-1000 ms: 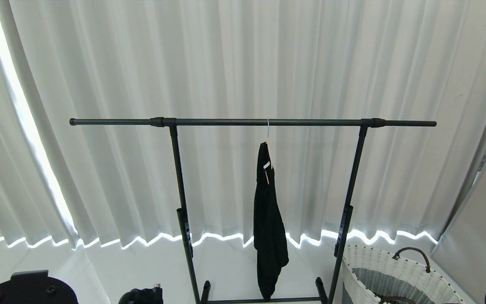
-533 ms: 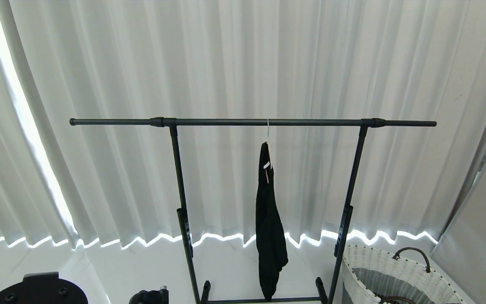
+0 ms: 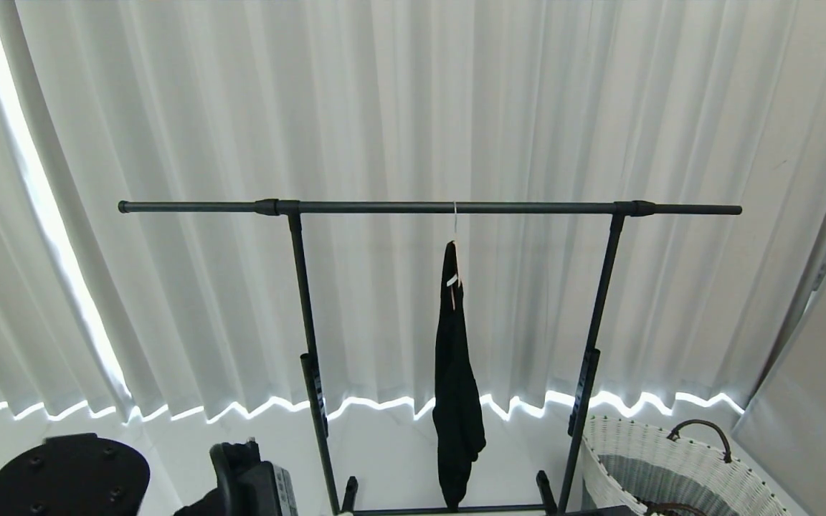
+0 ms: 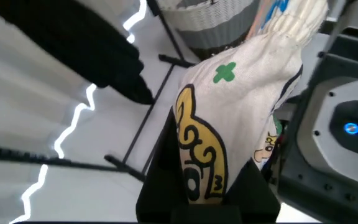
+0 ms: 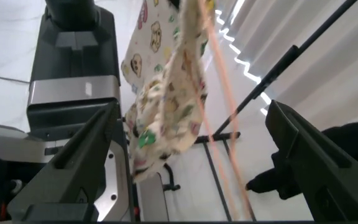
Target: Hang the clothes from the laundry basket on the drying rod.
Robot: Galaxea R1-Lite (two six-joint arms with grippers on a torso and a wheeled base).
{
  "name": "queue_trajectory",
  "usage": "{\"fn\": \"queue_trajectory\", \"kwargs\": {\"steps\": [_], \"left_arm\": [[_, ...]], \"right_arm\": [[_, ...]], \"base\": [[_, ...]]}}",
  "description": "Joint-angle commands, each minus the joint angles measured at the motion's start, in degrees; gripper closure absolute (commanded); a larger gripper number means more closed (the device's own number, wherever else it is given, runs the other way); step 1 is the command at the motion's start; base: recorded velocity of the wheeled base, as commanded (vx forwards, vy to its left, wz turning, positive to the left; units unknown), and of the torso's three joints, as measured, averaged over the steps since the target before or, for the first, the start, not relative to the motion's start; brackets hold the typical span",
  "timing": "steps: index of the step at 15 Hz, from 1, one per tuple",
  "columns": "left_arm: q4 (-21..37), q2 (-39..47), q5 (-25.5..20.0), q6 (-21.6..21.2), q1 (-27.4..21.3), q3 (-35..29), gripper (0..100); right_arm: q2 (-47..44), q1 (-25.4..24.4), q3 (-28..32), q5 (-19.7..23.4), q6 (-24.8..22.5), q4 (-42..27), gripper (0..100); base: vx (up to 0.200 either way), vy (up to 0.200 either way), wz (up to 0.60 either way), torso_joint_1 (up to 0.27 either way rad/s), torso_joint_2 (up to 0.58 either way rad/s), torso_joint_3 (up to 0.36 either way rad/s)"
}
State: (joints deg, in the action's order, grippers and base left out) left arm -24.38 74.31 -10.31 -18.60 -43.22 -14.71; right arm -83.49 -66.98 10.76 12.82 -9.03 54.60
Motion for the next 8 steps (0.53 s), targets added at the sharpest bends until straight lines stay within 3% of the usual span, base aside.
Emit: {"fn": "queue_trajectory", "kwargs": {"steps": [1, 5, 8], "left_arm": [[-0.05, 1.71, 1.0, 0.41, 6.21, -0.58, 100], [-0.05, 2.59, 3.19, 6.39, 11.14, -4.18, 100], [-0.05, 1.71, 4.6, 7.53, 11.05, -8.14, 100]], "right_arm": [[-0.35, 0.0, -0.74, 0.01, 0.16, -0.02, 0], [-3.61, 1.5, -1.71, 0.1, 1.83, -0.02, 0], [-9.41, 5.98, 4.53, -0.08, 18.0, 0.07, 0]], "base": [[0.0, 0.0, 0.0, 0.0, 0.0, 0.0], [0.0, 0.0, 0.0, 0.0, 0.0, 0.0], [0.0, 0.0, 0.0, 0.0, 0.0, 0.0]]}}
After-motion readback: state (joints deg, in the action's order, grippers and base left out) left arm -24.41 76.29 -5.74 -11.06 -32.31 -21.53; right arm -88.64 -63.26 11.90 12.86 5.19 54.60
